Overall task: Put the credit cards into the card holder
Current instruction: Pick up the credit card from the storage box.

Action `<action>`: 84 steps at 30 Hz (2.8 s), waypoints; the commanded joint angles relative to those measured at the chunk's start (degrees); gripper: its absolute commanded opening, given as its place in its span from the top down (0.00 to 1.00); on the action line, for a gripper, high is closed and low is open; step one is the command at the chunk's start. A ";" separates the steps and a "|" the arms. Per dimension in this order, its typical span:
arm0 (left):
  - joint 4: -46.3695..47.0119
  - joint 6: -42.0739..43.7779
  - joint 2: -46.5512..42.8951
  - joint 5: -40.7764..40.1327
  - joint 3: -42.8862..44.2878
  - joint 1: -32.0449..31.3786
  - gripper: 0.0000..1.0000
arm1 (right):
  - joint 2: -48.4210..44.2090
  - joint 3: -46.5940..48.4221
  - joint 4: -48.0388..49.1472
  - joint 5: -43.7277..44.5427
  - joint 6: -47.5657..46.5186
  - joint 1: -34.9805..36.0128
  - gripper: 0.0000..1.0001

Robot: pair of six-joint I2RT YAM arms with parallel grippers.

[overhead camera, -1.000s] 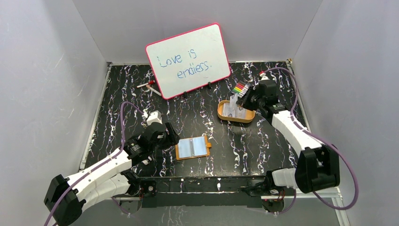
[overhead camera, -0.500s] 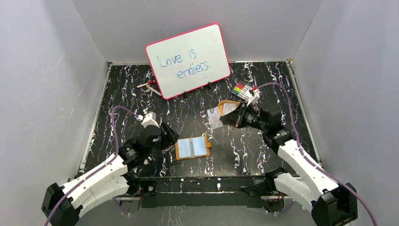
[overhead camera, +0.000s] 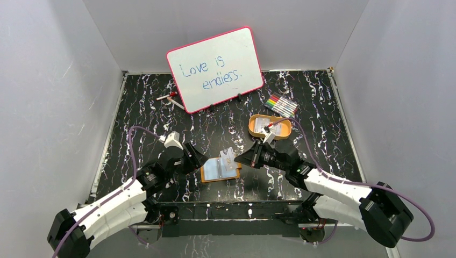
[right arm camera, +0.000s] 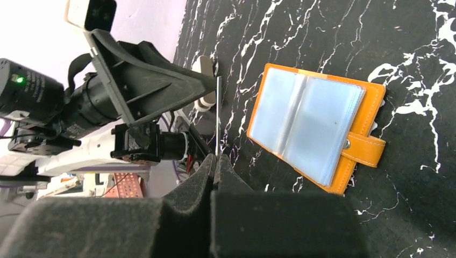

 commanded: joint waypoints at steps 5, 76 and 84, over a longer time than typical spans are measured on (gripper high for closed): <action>10.30 -2.95 -3.90 4.78 -4.17 0.28 0.38 | 0.45 -2.77 14.58 6.11 4.66 1.23 1.00; 63.46 -7.18 3.60 32.46 -10.79 3.09 1.00 | 2.40 11.82 12.80 -17.67 0.26 1.16 0.99; 20.42 3.43 -6.80 19.91 -4.66 4.06 0.32 | -3.75 15.06 -13.62 1.71 -10.60 1.17 1.00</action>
